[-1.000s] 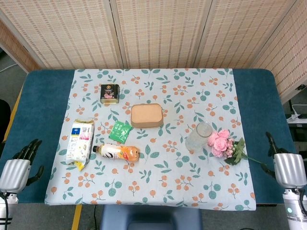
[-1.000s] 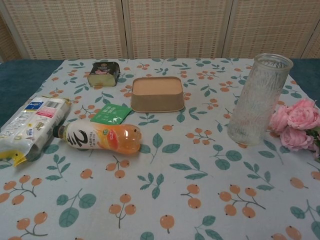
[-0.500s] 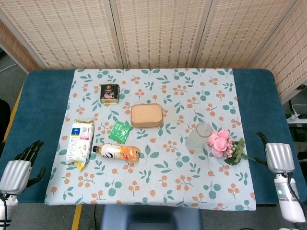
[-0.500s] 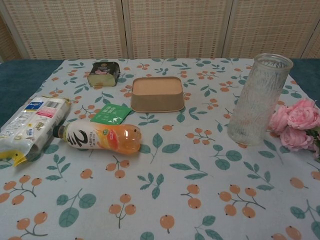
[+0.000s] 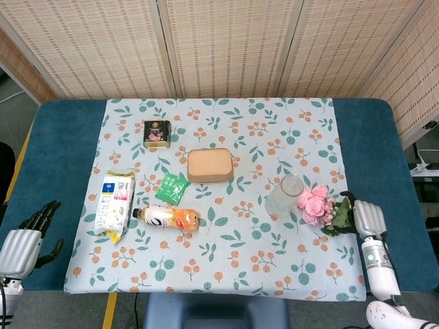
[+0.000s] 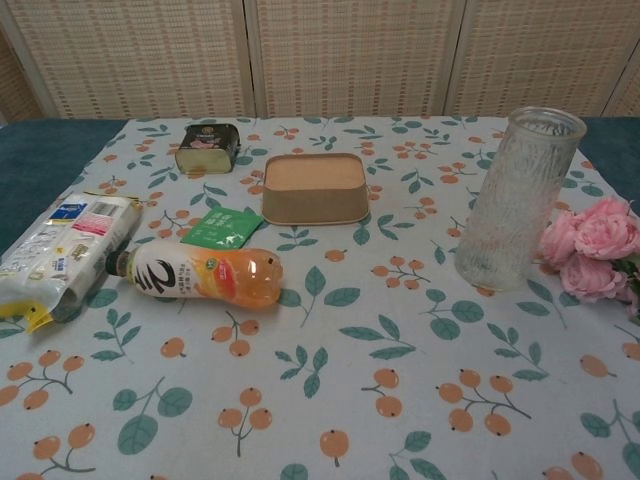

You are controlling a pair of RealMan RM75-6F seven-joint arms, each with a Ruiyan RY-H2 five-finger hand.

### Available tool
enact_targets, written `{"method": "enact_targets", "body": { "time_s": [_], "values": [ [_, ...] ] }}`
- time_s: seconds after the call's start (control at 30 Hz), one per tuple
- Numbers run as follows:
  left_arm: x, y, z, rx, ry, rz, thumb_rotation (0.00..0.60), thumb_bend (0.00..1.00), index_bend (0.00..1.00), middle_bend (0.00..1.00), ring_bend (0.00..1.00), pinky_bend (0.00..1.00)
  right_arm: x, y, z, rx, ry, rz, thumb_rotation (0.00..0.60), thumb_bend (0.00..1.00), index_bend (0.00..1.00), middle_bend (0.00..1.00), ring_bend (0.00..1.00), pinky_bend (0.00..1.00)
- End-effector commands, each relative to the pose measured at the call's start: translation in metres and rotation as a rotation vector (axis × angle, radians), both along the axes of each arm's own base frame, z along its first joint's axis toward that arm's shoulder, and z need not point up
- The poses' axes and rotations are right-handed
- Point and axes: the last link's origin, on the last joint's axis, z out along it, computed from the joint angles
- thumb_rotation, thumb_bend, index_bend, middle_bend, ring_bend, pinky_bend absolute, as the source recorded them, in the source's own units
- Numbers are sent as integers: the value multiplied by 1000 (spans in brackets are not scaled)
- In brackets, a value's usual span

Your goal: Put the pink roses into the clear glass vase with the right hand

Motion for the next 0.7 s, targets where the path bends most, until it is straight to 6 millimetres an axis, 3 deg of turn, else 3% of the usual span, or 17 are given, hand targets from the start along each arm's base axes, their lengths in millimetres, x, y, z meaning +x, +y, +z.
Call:
{"method": "enact_targets", "body": {
  "time_s": [0.03, 0.3, 0.6, 0.7],
  "values": [
    [0, 0, -1, -4, 1, -1, 600, 420, 61, 79, 194, 366, 5, -9, -10, 4, -51, -19, 600, 0, 231, 907, 1000, 1000],
    [0, 0, -1, -8, -1, 1, 600, 420, 62, 79, 195, 367, 4, -26, -29, 15, -88, -75, 600, 0, 271, 917, 1000, 1000],
    [-1, -1, 0, -8, 0, 3, 600, 420, 65, 79, 202, 367, -17, -34, -31, 40, 33, -89, 600, 9, 614, 998, 1000, 1000],
    [-1, 0, -1, -10, 1, 5, 600, 420, 69, 79, 202, 368, -17, -33, -25, 30, 59, -71, 600, 118, 694, 1000, 1000, 1000]
  ]
}}
